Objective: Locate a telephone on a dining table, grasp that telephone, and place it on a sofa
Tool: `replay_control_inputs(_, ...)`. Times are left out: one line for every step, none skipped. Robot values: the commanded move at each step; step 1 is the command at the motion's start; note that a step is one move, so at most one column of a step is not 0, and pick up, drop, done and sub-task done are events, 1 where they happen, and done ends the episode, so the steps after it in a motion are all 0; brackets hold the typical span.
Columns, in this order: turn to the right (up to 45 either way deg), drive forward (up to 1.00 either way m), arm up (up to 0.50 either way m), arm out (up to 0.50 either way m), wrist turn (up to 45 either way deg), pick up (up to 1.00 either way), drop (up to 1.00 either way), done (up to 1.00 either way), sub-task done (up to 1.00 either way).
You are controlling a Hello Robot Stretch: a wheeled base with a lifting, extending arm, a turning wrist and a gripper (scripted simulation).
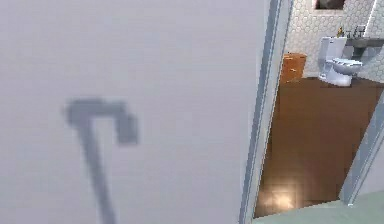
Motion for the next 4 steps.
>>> replay_control_inputs(42.0,0.0,0.0,0.0,0.0,0.0,0.0,0.0,0.0)
replay_control_inputs(0.0,1.0,0.0,0.0,0.0,0.0,0.0,0.0,0.0)
replay_control_inputs(6.0,0.0,0.0,0.0,0.0,0.0,0.0,0.0,0.0)
replay_control_inputs(0.0,0.2,0.0,0.0,0.0,0.0,0.0,0.0,0.0)
